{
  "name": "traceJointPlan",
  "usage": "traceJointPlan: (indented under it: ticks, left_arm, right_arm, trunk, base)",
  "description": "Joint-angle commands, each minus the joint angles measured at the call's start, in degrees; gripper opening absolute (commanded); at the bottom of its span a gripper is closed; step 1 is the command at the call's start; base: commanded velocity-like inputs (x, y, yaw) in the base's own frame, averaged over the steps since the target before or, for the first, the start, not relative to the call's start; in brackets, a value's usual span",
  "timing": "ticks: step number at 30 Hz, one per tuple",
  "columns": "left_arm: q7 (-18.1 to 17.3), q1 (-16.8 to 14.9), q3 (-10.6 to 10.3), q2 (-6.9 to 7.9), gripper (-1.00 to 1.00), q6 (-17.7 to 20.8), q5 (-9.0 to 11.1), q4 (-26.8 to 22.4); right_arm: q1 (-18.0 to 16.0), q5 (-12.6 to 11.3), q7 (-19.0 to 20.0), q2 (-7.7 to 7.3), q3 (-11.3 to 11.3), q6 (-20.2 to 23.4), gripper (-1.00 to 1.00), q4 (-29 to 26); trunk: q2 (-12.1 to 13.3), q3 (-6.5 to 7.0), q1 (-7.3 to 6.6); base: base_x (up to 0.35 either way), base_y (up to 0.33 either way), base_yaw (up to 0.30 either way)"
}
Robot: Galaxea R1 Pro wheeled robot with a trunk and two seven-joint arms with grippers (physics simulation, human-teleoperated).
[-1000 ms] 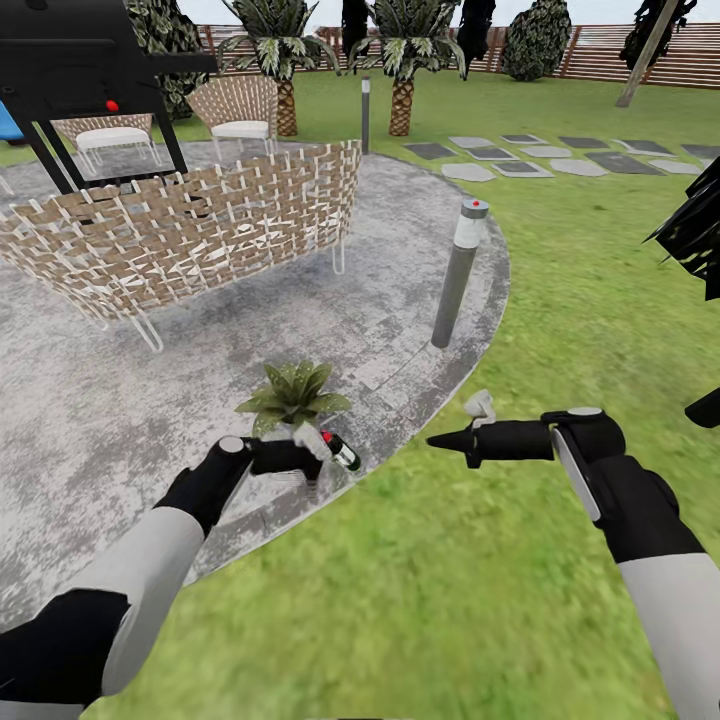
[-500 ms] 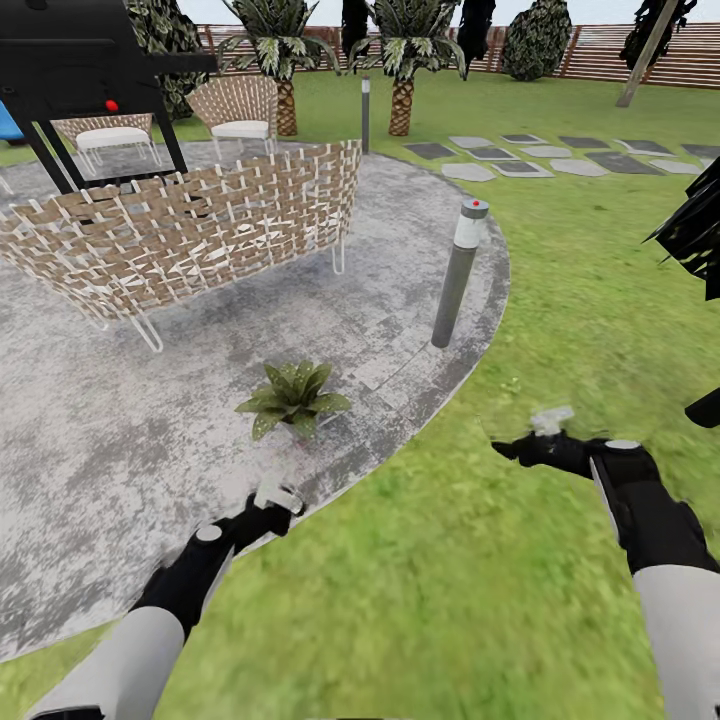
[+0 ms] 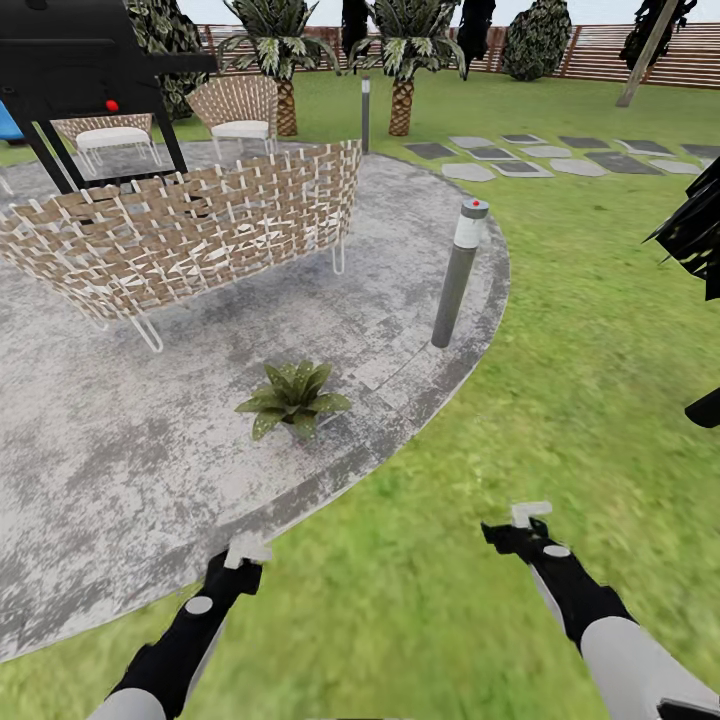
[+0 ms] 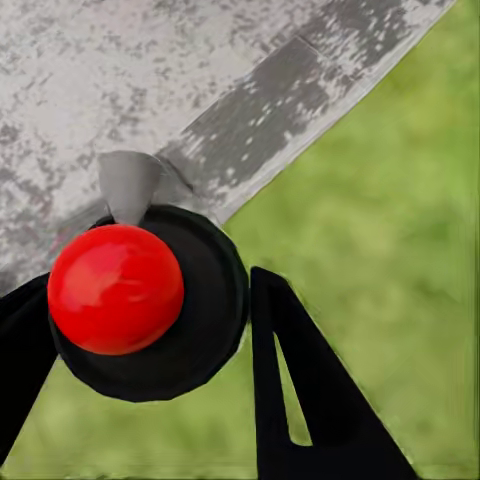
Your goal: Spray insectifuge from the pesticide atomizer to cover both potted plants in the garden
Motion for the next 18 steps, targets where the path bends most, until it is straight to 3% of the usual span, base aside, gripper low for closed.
traceJointPlan:
  ticks: [1, 3, 5, 8, 12, 18]
  left_arm:
    - [-0.31, 1.27, 0.41, -0.07, -1.00, -0.31, -0.58, 0.03]
    - [-0.14, 4.84, 0.68, -0.06, -1.00, -0.51, -0.46, 0.11]
    - [-0.14, 7.34, 3.81, -0.06, -1.00, -0.57, -0.09, 0.16]
    - [-0.23, 9.49, 8.35, -0.06, -1.00, -0.60, 0.08, 0.66]
    - [-0.12, 10.47, 9.83, 0.09, -1.00, -0.60, 0.21, 3.28]
    - [0.11, 10.62, 10.05, 0.28, -1.00, -0.60, 0.24, 7.24]
  right_arm:
    - [-0.01, -0.13, 0.49, -0.03, -0.48, 0.08, 1.00, 2.30]
    - [-0.02, -2.31, 0.47, -0.15, -0.49, -1.70, 1.00, 9.63]
    - [-0.02, -4.37, 0.47, -0.28, -0.50, -4.93, 1.00, 16.07]
    - [0.00, -5.32, 0.46, -0.32, -0.46, -6.44, 1.00, 19.09]
    - [0.00, -5.39, 0.41, -0.08, -0.41, -6.80, 1.00, 19.89]
    - [-0.01, -5.39, 0.38, 0.22, -0.33, -6.79, 1.00, 19.96]
  trunk:
    - [-0.02, -0.03, -0.01]
    - [-0.02, -0.03, -0.01]
    - [-0.02, -0.03, -0.01]
    - [-0.02, -0.03, -0.01]
    - [-0.02, -0.03, -0.01]
    - [-0.02, -0.03, -0.01]
  base:
    - [0.000, 0.000, 0.000]
    - [0.000, 0.000, 0.000]
    - [0.000, 0.000, 0.000]
    - [0.000, 0.000, 0.000]
    - [0.000, 0.000, 0.000]
    - [0.000, 0.000, 0.000]
